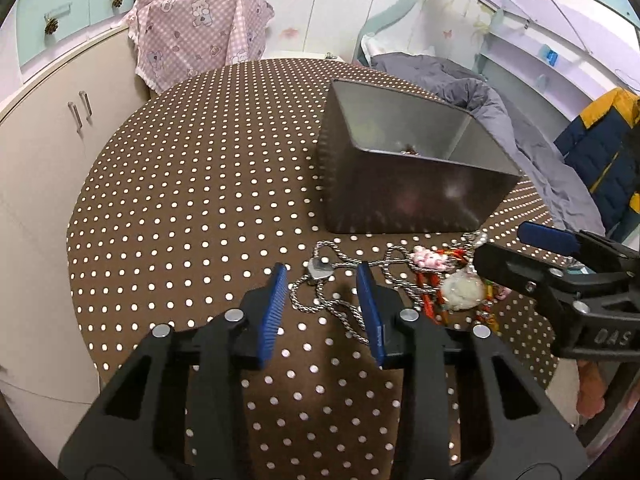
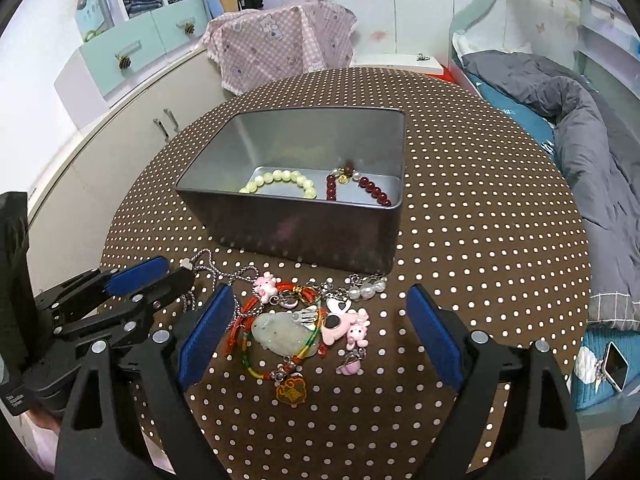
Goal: Organize jewelry
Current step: 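Open the left gripper over the tin while the right gripper releases the chain onto the table, then grasp the silver heart chain with the left gripper while the right gripper grasps the pink bear charm, then lift both held items over the grey tin and open both grippers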
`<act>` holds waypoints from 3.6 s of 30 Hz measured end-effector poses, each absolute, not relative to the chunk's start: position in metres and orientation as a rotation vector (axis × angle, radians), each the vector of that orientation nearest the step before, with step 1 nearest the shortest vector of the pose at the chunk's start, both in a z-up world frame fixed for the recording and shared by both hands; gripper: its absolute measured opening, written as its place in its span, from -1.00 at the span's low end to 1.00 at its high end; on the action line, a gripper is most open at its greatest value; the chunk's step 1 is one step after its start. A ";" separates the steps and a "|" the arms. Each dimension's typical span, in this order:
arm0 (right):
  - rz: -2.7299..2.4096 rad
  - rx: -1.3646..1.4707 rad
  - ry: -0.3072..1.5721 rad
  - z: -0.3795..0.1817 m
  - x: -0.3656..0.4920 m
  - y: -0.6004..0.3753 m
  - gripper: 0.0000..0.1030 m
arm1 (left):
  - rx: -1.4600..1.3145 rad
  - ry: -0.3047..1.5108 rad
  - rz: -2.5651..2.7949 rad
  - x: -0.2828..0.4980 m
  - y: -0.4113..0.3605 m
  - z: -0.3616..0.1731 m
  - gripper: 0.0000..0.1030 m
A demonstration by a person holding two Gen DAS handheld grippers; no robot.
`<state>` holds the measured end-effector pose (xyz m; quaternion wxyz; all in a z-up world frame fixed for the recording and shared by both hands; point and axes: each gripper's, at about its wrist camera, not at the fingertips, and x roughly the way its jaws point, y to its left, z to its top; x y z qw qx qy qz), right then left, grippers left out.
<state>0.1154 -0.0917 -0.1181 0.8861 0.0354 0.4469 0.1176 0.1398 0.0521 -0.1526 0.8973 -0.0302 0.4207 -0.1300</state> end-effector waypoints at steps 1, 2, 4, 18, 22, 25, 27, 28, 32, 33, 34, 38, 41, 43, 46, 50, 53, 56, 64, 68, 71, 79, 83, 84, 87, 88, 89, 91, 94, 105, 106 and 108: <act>0.246 0.072 0.931 -0.119 0.116 -0.091 0.64 | -0.063 0.873 -0.266 0.140 0.052 -0.154 -0.35; 0.247 0.071 0.933 -0.119 0.116 -0.091 0.64 | -0.066 0.875 -0.267 0.141 0.052 -0.155 -0.36; 0.245 0.070 0.936 -0.120 0.117 -0.092 0.64 | -0.073 0.869 -0.272 0.142 0.052 -0.157 -0.37; 0.227 0.074 0.959 -0.126 0.118 -0.101 0.64 | -0.051 0.843 -0.258 0.146 0.050 -0.160 -0.70; 0.255 0.057 0.941 -0.123 0.114 -0.099 0.64 | -0.068 0.841 -0.259 0.142 0.052 -0.158 -0.70; 0.328 0.043 0.923 -0.119 0.111 -0.090 0.47 | -0.078 0.829 -0.263 0.138 0.056 -0.155 -0.70; 0.379 0.017 0.913 -0.119 0.110 -0.080 0.27 | -0.083 0.820 -0.265 0.136 0.060 -0.152 -0.70; 0.387 0.000 0.909 -0.119 0.110 -0.076 0.12 | -0.087 0.814 -0.266 0.134 0.061 -0.151 -0.70; 0.405 -0.040 0.923 -0.125 0.118 -0.063 -0.30 | -0.096 0.798 -0.273 0.128 0.066 -0.148 -0.70; 0.404 -0.042 0.927 -0.126 0.120 -0.062 -0.34 | -0.100 0.797 -0.276 0.127 0.067 -0.148 -0.70; 0.397 -0.050 0.931 -0.128 0.122 -0.060 -0.39 | -0.103 0.795 -0.278 0.127 0.067 -0.147 -0.70; 0.367 -0.061 0.965 -0.136 0.131 -0.059 -0.57 | -0.113 0.791 -0.276 0.127 0.071 -0.147 -0.70; 0.353 -0.094 0.965 -0.139 0.131 -0.056 -0.71 | -0.124 0.794 -0.265 0.127 0.076 -0.149 -0.70; 0.355 -0.104 0.966 -0.139 0.130 -0.053 -0.74 | -0.132 0.794 -0.259 0.127 0.078 -0.149 -0.70; 0.351 -0.100 0.969 -0.139 0.128 -0.054 -0.75 | -0.139 0.787 -0.251 0.127 0.080 -0.147 -0.70; 0.347 -0.073 0.954 -0.132 0.126 -0.060 -0.76 | -0.146 0.772 -0.242 0.126 0.084 -0.142 -0.70; 0.348 -0.052 0.941 -0.126 0.125 -0.063 -0.76 | -0.150 0.757 -0.239 0.124 0.085 -0.137 -0.70; 0.343 -0.039 0.923 -0.119 0.123 -0.067 -0.75 | -0.148 0.738 -0.237 0.123 0.084 -0.130 -0.70; 0.328 0.003 0.868 -0.098 0.119 -0.082 -0.75 | -0.150 0.666 -0.234 0.121 0.081 -0.104 -0.70; 0.311 0.016 0.828 -0.083 0.118 -0.091 -0.75 | -0.133 0.617 -0.240 0.119 0.076 -0.086 -0.70; 0.301 0.019 0.798 -0.073 0.117 -0.097 -0.75 | -0.119 0.584 -0.239 0.118 0.071 -0.073 -0.70; 0.281 0.024 0.718 -0.048 0.116 -0.109 -0.75 | -0.100 0.509 -0.289 0.116 0.061 -0.036 -0.70; 0.268 0.029 0.681 -0.034 0.118 -0.116 -0.75 | -0.089 0.487 -0.306 0.121 0.056 -0.019 -0.70; 0.268 0.028 0.673 -0.031 0.118 -0.117 -0.75 | -0.088 0.478 -0.312 0.121 0.055 -0.014 -0.70; 0.266 0.021 0.644 -0.020 0.118 -0.119 -0.75 | -0.075 0.444 -0.315 0.121 0.050 0.001 -0.70; 0.266 0.018 0.637 -0.018 0.118 -0.119 -0.75 | -0.071 0.435 -0.315 0.121 0.048 0.006 -0.70; 0.266 0.014 0.627 -0.014 0.119 -0.119 -0.75 | -0.069 0.429 -0.317 0.122 0.047 0.011 -0.70; 0.266 0.009 0.613 -0.008 0.120 -0.119 -0.75 | -0.065 0.419 -0.332 0.123 0.044 0.022 -0.70; 0.264 -0.001 0.592 0.001 0.120 -0.120 -0.75 | -0.048 0.386 -0.328 0.124 0.039 0.037 -0.70; 0.282 -0.020 0.528 0.026 0.122 -0.120 -0.75 | -0.043 0.324 -0.343 0.137 0.020 0.073 -0.70; 0.285 -0.020 0.529 0.025 0.122 -0.120 -0.75 | -0.044 0.327 -0.341 0.141 0.018 0.071 -0.70; 0.294 -0.018 0.539 0.021 0.124 -0.119 -0.75 | -0.055 0.352 -0.346 0.146 0.016 0.066 -0.70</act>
